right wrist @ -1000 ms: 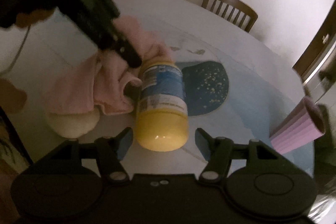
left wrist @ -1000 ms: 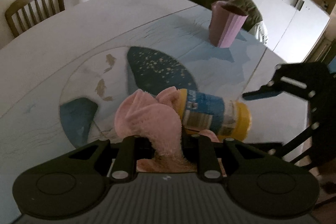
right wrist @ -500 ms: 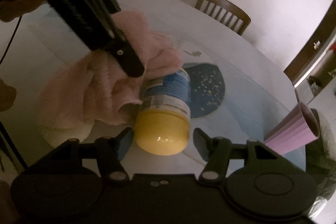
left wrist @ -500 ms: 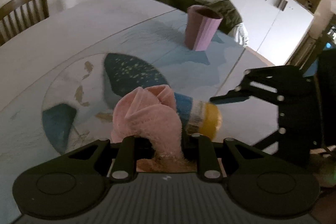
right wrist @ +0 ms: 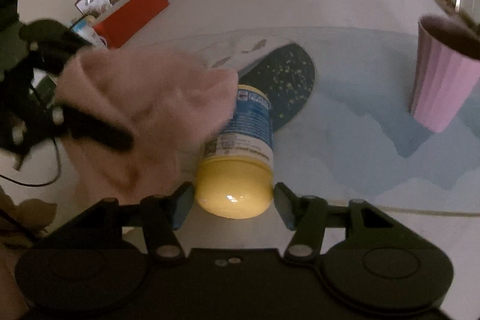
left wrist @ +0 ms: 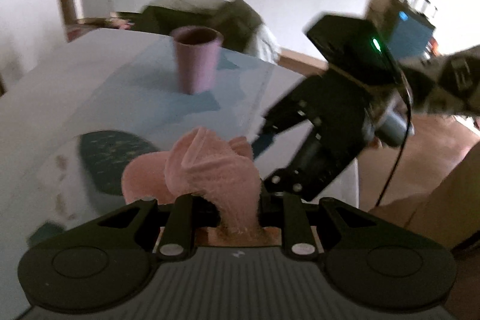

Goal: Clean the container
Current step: 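Rub the towel over the bottle with the left tool while the right tool holds it, then wipe the bottle's label with the towel in the left tool while the right tool holds it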

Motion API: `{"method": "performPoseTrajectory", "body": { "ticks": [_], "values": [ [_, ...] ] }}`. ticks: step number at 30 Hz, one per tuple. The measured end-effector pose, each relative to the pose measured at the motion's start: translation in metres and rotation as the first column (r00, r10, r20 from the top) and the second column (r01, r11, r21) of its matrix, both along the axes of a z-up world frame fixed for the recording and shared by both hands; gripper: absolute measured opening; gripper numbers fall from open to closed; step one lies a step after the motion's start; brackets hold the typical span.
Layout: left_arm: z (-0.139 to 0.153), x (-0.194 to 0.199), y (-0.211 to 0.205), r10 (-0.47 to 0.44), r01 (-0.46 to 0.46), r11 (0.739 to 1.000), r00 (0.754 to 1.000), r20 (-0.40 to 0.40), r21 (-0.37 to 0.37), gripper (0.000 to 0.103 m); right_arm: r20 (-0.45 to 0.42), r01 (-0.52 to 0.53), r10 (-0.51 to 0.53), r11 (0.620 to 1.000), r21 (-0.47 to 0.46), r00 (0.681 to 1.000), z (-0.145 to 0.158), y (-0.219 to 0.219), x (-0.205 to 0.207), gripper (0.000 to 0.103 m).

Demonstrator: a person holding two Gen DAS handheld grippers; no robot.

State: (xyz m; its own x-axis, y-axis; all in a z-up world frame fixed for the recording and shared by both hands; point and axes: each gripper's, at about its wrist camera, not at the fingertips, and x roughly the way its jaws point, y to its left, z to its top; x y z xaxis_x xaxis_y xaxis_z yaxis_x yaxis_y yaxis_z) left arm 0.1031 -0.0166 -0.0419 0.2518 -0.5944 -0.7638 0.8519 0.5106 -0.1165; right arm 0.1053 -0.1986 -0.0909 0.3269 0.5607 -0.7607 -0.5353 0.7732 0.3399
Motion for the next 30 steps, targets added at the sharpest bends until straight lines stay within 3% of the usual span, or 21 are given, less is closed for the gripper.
{"method": "performPoseTrajectory", "body": {
  "ticks": [3, 7, 23, 28, 30],
  "values": [
    [-0.013, 0.006, -0.016, -0.032, 0.032, 0.999, 0.999, -0.025, 0.018, 0.020, -0.021, -0.015, 0.015, 1.000, 0.012, 1.000, -0.001, -0.004, 0.000, 0.057],
    [-0.026, 0.024, -0.022, -0.010, 0.011, 1.000, 0.999, -0.053, 0.027, 0.020, -0.027, -0.036, 0.036, 0.999, 0.003, 0.999, 0.001, -0.003, -0.003, 0.057],
    [-0.033, 0.086, -0.011, 0.165, -0.165, 0.986, 0.985, -0.053, 0.011, 0.020, -0.020, -0.045, 0.045, 0.999, -0.029, 0.999, 0.003, -0.012, 0.001, 0.057],
    [-0.035, 0.102, -0.013, 0.207, -0.206, 0.976, 0.978, -0.016, 0.065, 0.021, -0.027, -0.069, 0.069, 0.997, -0.033, 0.997, 0.004, -0.016, 0.004, 0.057],
    [-0.047, 0.112, -0.011, 0.227, -0.219, 0.969, 0.972, -0.061, 0.111, 0.021, -0.028, -0.088, 0.087, 0.995, -0.041, 0.996, 0.004, -0.016, 0.004, 0.057]
  ]
}}
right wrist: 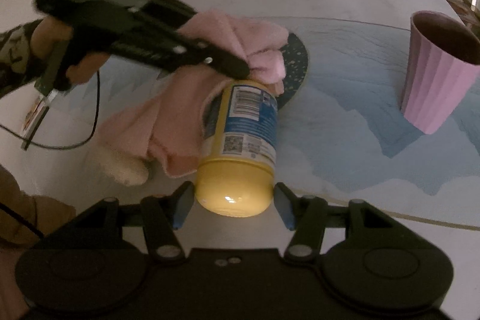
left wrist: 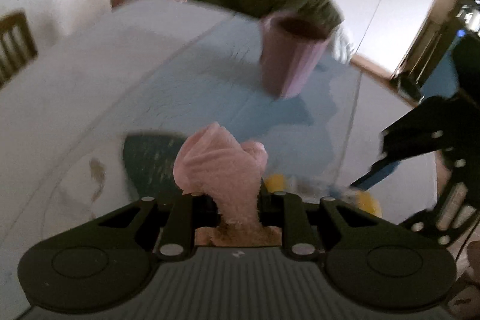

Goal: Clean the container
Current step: 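Wipe the bottle's label with the towel in the left tool while the right tool holds it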

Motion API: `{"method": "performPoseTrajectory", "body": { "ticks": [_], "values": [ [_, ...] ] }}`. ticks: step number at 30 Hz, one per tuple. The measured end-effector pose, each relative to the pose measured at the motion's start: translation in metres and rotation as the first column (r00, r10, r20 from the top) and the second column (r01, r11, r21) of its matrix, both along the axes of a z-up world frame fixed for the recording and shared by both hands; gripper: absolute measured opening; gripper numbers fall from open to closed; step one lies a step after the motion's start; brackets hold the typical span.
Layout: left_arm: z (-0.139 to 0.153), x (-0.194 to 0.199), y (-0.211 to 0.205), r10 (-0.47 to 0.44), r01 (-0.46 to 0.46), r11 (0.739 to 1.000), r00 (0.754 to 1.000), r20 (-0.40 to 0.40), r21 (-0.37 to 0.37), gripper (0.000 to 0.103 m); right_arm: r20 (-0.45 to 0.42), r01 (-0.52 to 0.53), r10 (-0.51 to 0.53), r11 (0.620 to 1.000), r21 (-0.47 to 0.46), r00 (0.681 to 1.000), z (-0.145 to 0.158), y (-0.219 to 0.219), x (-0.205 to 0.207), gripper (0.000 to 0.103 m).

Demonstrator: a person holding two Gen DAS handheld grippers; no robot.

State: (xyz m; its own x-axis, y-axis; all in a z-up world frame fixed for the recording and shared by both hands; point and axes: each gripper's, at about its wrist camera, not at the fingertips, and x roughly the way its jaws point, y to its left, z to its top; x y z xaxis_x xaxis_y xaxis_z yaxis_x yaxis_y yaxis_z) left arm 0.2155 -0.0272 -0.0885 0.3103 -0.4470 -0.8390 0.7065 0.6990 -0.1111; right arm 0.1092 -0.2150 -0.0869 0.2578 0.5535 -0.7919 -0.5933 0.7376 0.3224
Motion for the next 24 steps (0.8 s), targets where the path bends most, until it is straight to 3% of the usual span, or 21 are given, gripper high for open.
{"method": "performPoseTrajectory", "body": {
  "ticks": [4, 10, 13, 17, 20, 24],
  "values": [
    [-0.014, -0.007, 0.003, -0.019, 0.020, 0.999, 1.000, -0.024, 0.036, 0.017, 0.001, -0.001, 0.001, 1.000, 0.002, 1.000, 0.001, -0.004, 0.000, 0.057],
    [-0.013, -0.026, 0.016, 0.008, -0.007, 1.000, 0.999, -0.040, 0.019, 0.017, -0.022, 0.019, -0.018, 0.999, 0.041, 1.000, -0.001, -0.009, -0.004, 0.057],
    [-0.016, -0.040, 0.021, -0.018, 0.015, 0.999, 0.995, -0.102, -0.029, 0.017, -0.047, 0.059, -0.056, 0.995, 0.076, 0.997, -0.005, -0.018, -0.005, 0.057],
    [-0.011, -0.069, 0.014, -0.034, 0.033, 0.999, 0.998, -0.051, -0.007, 0.017, -0.083, 0.108, -0.098, 0.986, 0.128, 0.992, -0.006, -0.029, -0.004, 0.057],
    [0.010, -0.081, 0.017, -0.022, 0.022, 0.998, 1.000, -0.012, -0.062, 0.017, -0.086, 0.101, -0.091, 0.988, 0.119, 0.992, -0.007, -0.032, -0.004, 0.057],
    [0.040, -0.105, 0.002, -0.146, 0.148, 0.982, 0.989, 0.033, -0.117, 0.018, -0.089, 0.097, -0.086, 0.988, 0.123, 0.992, -0.007, -0.033, -0.005, 0.057]
  ]
}}
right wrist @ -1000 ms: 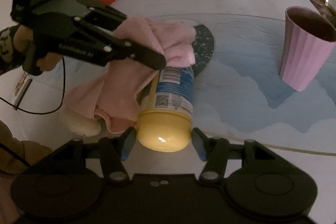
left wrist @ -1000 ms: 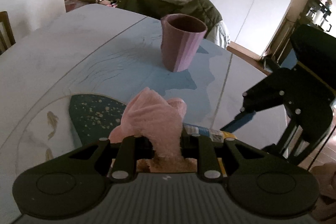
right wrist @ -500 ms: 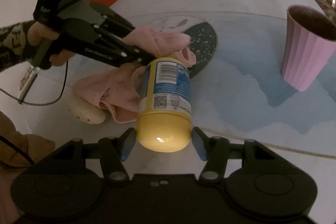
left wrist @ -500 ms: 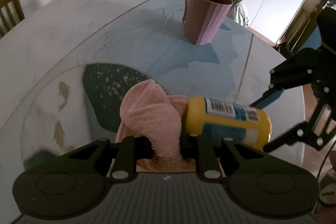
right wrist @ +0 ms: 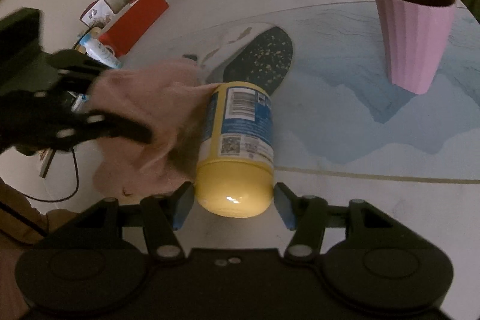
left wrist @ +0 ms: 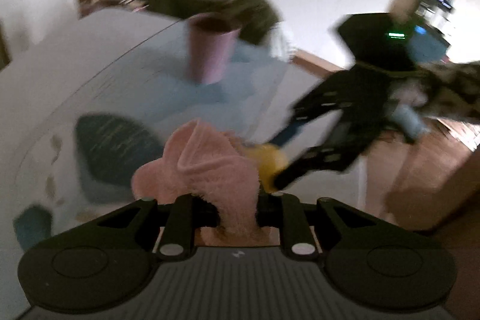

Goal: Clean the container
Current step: 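Wipe the bottle's label with the towel in the left tool while the right tool holds it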

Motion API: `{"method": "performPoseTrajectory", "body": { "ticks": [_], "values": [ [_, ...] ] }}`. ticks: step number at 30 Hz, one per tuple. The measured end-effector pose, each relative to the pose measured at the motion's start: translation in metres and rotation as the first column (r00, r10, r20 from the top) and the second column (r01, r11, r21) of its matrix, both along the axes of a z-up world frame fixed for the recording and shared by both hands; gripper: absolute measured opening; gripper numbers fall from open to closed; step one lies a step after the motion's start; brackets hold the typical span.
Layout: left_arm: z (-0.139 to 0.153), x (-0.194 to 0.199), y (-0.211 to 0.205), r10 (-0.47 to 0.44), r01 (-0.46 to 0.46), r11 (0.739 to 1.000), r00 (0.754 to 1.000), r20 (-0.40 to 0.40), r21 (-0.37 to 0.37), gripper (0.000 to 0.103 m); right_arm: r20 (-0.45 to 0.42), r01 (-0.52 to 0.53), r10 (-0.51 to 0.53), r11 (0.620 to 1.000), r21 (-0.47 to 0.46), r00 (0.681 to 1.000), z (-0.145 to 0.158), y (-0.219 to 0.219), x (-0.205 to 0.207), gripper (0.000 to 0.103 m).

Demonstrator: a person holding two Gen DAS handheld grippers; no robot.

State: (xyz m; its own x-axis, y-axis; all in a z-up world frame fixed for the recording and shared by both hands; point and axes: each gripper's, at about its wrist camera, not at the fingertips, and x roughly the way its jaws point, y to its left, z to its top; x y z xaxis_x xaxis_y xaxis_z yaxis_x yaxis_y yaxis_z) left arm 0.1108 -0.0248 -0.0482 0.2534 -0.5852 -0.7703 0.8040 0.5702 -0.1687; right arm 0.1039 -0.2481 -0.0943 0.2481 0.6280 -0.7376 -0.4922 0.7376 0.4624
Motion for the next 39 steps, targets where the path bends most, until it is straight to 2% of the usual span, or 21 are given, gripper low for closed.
{"method": "performPoseTrajectory", "body": {
  "ticks": [5, 8, 11, 13, 23, 29, 34, 36, 39],
  "values": [
    [0.002, -0.003, -0.030, -0.084, 0.083, 0.996, 0.996, -0.034, -0.039, 0.018, 0.006, -0.048, 0.048, 0.999, -0.008, 0.999, 0.000, 0.004, -0.003, 0.057],
    [-0.011, 0.002, -0.045, -0.118, 0.118, 0.993, 0.990, -0.071, -0.002, 0.018, 0.010, -0.089, 0.089, 0.996, -0.016, 0.996, 0.002, 0.010, -0.009, 0.057],
    [-0.021, 0.004, -0.053, -0.139, 0.142, 0.989, 0.988, -0.064, 0.038, 0.019, 0.022, -0.126, 0.127, 0.991, -0.035, 0.992, 0.004, 0.015, -0.016, 0.057],
    [-0.022, 0.010, -0.050, -0.126, 0.128, 0.992, 0.988, -0.086, 0.019, 0.020, 0.032, -0.126, 0.127, 0.991, -0.049, 0.991, 0.006, 0.017, -0.018, 0.057],
    [-0.024, 0.044, -0.025, 0.001, 0.001, 0.999, 0.999, -0.043, 0.046, 0.019, 0.064, -0.100, 0.105, 0.992, -0.076, 0.992, 0.007, 0.014, -0.024, 0.058],
    [-0.025, 0.055, -0.022, 0.060, -0.058, 0.996, 0.998, -0.024, 0.066, 0.019, 0.193, 0.006, 0.031, 0.981, -0.191, 0.981, 0.021, 0.019, -0.043, 0.061],
    [-0.029, 0.064, -0.020, 0.083, -0.081, 0.996, 0.994, -0.064, 0.039, 0.020, 0.311, 0.072, 0.020, 0.957, -0.280, 0.950, 0.015, 0.037, -0.060, 0.064],
    [-0.029, 0.066, -0.022, 0.084, -0.082, 0.996, 0.995, -0.062, 0.038, 0.020, 0.305, 0.063, 0.035, 0.950, -0.306, 0.952, 0.009, 0.043, -0.057, 0.064],
    [-0.030, 0.065, -0.022, 0.085, -0.083, 0.996, 0.995, -0.059, 0.036, 0.020, 0.299, 0.075, 0.013, 0.956, -0.282, 0.954, 0.002, 0.040, -0.056, 0.062]
  ]
}}
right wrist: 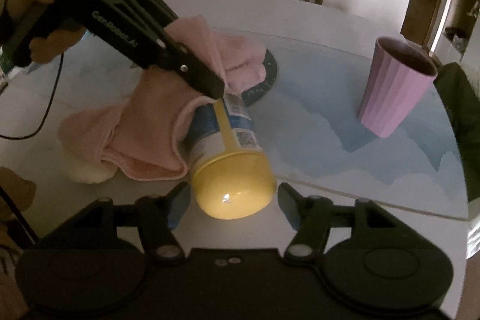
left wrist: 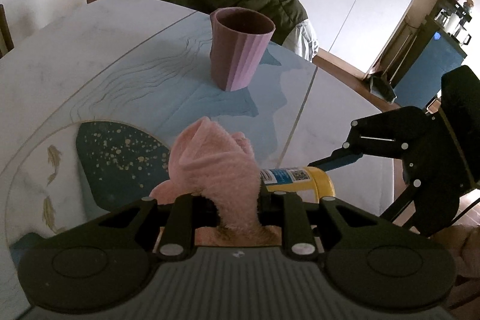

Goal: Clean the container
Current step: 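Wipe the bottle's label with the towel in the left tool while the right tool holds it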

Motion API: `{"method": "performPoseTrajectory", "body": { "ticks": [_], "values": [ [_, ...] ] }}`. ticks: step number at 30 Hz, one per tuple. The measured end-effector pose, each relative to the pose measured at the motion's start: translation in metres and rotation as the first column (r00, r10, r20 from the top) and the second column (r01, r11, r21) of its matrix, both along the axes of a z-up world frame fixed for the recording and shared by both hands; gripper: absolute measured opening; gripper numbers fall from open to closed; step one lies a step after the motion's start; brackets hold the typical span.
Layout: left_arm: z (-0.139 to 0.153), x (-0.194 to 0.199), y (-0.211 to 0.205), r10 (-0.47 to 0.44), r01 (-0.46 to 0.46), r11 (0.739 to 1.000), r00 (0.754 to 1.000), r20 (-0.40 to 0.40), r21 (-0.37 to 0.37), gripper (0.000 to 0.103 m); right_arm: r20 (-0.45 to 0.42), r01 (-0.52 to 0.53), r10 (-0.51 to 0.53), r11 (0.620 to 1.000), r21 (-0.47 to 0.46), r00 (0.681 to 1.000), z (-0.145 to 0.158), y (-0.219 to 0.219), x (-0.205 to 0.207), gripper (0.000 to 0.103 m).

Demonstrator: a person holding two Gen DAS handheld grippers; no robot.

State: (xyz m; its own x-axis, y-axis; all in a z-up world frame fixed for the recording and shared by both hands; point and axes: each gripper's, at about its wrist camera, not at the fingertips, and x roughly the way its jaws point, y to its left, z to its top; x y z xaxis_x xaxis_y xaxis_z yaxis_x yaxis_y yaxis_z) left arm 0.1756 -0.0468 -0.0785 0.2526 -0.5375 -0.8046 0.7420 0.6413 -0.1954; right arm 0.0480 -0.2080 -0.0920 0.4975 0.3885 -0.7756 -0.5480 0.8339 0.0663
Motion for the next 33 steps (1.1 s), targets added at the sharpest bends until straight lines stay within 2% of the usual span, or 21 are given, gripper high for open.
{"method": "performPoseTrajectory", "body": {
  "ticks": [9, 14, 15, 17, 20, 22, 24, 27, 33],
  "values": [
    [0.001, -0.005, 0.015, 0.036, -0.036, 0.999, 0.999, -0.029, -0.019, 0.020, -0.082, 0.049, -0.037, 0.988, 0.146, 0.996, 0.001, -0.014, 0.011, 0.059],
    [0.004, -0.015, 0.021, 0.042, -0.049, 0.994, 0.997, 0.064, 0.100, 0.020, -0.132, 0.091, -0.062, 0.970, 0.226, 0.989, 0.004, -0.027, 0.015, 0.059],
    [0.006, -0.018, 0.023, 0.039, -0.046, 0.994, 0.997, 0.070, 0.103, 0.020, -0.144, 0.107, -0.073, 0.964, 0.244, 0.987, 0.004, -0.030, 0.017, 0.059],
    [0.016, -0.027, 0.026, 0.000, -0.004, 0.999, 0.998, 0.066, 0.052, 0.020, -0.171, 0.133, -0.088, 0.952, 0.275, 0.981, 0.004, -0.037, 0.022, 0.059],
    [0.034, -0.046, 0.020, -0.129, 0.132, 0.989, 0.990, 0.048, -0.059, 0.020, -0.198, 0.137, -0.077, 0.940, 0.312, 0.977, 0.005, -0.042, 0.025, 0.059],
    [0.040, -0.058, 0.011, -0.209, 0.212, 0.974, 0.977, 0.049, -0.084, 0.020, -0.214, 0.114, -0.042, 0.936, 0.334, 0.976, 0.007, -0.042, 0.025, 0.059],
    [0.038, -0.063, 0.003, -0.243, 0.245, 0.965, 0.970, 0.028, -0.090, 0.020, -0.226, 0.086, -0.005, 0.933, 0.349, 0.974, 0.009, -0.038, 0.026, 0.059],
    [0.022, -0.062, -0.004, -0.241, 0.240, 0.969, 0.971, -0.008, -0.066, 0.020, -0.242, 0.072, 0.015, 0.935, 0.347, 0.970, 0.009, -0.036, 0.027, 0.059],
    [0.008, -0.052, 0.000, -0.186, 0.181, 0.980, 0.981, -0.060, -0.081, 0.020, -0.264, 0.093, -0.005, 0.941, 0.324, 0.964, 0.003, -0.036, 0.030, 0.059]
  ]
}}
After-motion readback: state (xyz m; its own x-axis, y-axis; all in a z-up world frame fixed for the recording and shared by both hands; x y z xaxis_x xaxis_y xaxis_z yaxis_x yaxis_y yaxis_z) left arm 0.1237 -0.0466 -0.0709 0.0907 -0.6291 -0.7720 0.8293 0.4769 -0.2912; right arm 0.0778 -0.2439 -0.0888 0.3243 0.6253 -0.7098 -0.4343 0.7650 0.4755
